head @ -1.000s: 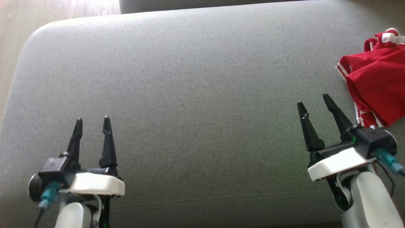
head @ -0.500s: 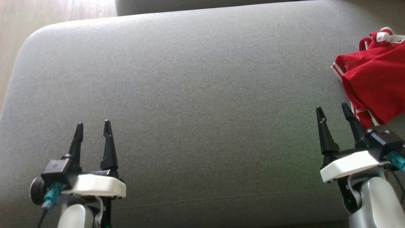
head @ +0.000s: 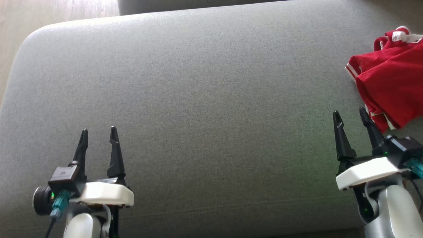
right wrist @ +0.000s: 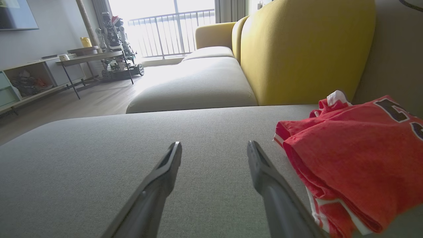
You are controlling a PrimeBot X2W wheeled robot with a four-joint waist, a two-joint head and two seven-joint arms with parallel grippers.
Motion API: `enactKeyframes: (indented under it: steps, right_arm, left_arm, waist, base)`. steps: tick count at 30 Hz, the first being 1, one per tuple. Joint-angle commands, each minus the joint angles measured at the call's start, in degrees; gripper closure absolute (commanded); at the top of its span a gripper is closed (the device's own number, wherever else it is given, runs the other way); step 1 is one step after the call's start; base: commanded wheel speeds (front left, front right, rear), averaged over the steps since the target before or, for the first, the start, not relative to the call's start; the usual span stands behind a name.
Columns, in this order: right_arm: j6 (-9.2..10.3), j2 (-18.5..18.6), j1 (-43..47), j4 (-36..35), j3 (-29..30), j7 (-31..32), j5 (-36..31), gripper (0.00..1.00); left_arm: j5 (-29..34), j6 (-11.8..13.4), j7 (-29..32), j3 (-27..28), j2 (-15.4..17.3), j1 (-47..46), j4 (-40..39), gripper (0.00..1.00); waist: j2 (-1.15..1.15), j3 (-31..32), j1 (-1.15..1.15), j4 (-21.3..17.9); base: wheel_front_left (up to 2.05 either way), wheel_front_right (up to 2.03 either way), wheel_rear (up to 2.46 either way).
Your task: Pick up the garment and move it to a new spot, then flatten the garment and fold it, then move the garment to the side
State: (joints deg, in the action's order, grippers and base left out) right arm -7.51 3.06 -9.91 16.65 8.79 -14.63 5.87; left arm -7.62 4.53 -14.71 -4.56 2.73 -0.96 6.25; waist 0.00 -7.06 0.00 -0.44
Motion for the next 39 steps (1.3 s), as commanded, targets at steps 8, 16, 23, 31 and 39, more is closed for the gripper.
enactKeyframes:
  steps: [8, 16, 23, 31, 39]
  right_arm:
    - [0.02, -0.2, -1.6, -2.0, -1.1, -0.4, 0.2, 0.0]
    - [0.02, -0.2, -1.8, -2.2, -1.0, -0.4, 0.1, 0.0]
    - [0.02, -0.2, -1.9, -2.2, -0.9, -0.4, 0.2, 0.0]
    - [0.02, -0.2, -1.9, -2.3, -0.8, -0.4, 0.3, 0.0]
    - [0.02, -0.2, -1.9, -2.3, -0.7, -0.4, 0.3, 0.0]
  left_arm:
    - [-0.4, 0.6, -0.3, 3.2, 0.2, -1.4, -1.4, 0.0]
    - [-3.7, -1.4, -0.3, 4.2, 0.1, -1.2, -1.3, 0.0]
    - [-5.9, -3.5, -0.3, 4.7, 0.1, -1.3, -0.8, 0.0]
    - [-8.0, -4.8, -0.3, 4.6, 0.1, -1.3, -0.4, 0.0]
    - [-8.6, -4.9, -0.3, 4.5, 0.1, -1.4, -0.3, 0.0]
  waist:
    - [0.0, 0.0, 0.0, 0.1]
    - [0.0, -0.2, 0.0, -0.3]
    - [0.0, -0.3, 0.0, -0.8]
    - [0.0, -0.5, 0.0, -1.0]
    - [0.0, -0.6, 0.0, -0.9]
  base:
    - [0.0, 0.0, 0.0]
    - [0.0, 0.0, 0.0]
    - [0.0, 0.0, 0.0]
    - [0.0, 0.0, 0.0]
    - [0.0, 0.0, 0.0]
